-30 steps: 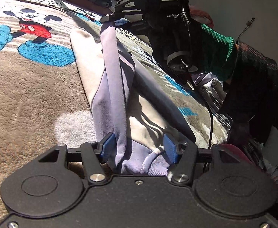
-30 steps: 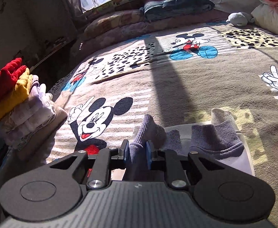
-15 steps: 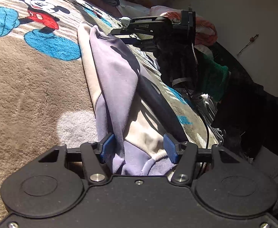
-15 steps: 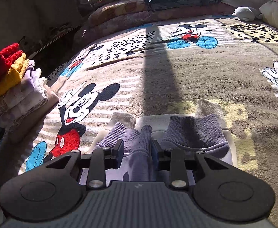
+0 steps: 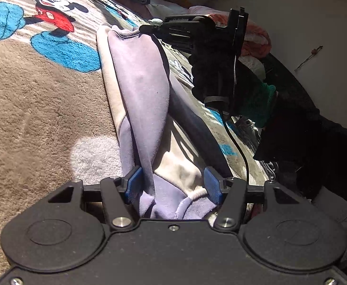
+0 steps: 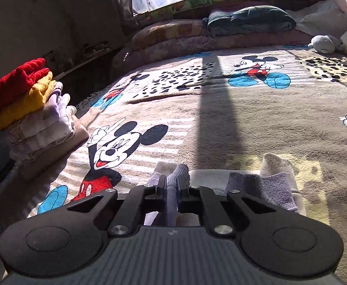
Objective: Fold clothes
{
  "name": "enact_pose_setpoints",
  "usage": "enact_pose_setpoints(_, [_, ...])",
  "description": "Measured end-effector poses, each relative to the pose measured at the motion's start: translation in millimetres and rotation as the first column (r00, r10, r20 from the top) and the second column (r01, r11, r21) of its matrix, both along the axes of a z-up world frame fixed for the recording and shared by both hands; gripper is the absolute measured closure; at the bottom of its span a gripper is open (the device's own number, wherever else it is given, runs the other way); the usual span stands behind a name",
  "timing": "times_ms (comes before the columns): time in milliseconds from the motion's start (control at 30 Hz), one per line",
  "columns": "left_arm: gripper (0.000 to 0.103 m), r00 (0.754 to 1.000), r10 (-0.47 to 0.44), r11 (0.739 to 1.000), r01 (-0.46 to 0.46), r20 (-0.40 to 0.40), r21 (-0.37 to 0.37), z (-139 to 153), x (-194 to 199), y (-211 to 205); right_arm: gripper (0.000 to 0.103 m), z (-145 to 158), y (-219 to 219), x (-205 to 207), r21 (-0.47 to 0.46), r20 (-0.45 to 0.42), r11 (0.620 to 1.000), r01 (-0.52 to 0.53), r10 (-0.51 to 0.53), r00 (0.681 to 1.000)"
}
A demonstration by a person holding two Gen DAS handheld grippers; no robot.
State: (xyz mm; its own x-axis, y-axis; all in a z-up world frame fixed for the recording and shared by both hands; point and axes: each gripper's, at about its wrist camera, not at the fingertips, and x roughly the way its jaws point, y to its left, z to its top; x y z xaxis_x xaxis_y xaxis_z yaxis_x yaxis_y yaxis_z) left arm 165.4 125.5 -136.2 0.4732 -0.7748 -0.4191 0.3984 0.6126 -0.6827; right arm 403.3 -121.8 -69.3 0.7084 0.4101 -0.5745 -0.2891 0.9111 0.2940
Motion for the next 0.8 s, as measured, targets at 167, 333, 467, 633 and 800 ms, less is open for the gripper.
enact_pose_setpoints(167, [0.047,1.0,-0.012,1.0,0.011,0.005,0.02,5.2,0.0,0.1,0.08,-5.9,3.1,1.7,-0.073,-0.034,0.997,-0.022,0.019,0.999])
enact_pose_setpoints(333, [0.047,0.995,0.008,0.999,-0.012,0.095,0.043,26.2,-4.3,17.6,0.074,20.6,-21.1,-27.9,0.003,0.074,1.0,0.026,-0.026,0.997])
enact_pose_setpoints(467, [0.048,0.983,0.142,0.99,-0.138,0.12,-0.037,38.2,19.5,44.8,0.072,29.1,-17.2,-78.7,-0.052,0.143,0.997,-0.063,0.07,0.987])
enact_pose_setpoints(633, [0.049,0.963,0.23,0.973,-0.228,0.138,-0.032,59.3,71.4,48.1,0.064,18.8,-0.5,-138.1,-0.108,0.168,0.984,-0.14,0.157,0.973])
enact_pose_setpoints(800, [0.05,0.962,0.228,0.971,-0.237,0.152,0.039,70.8,133.1,28.8,0.06,0.8,14.1,-170.0,-0.144,0.168,0.973,-0.178,0.201,0.965])
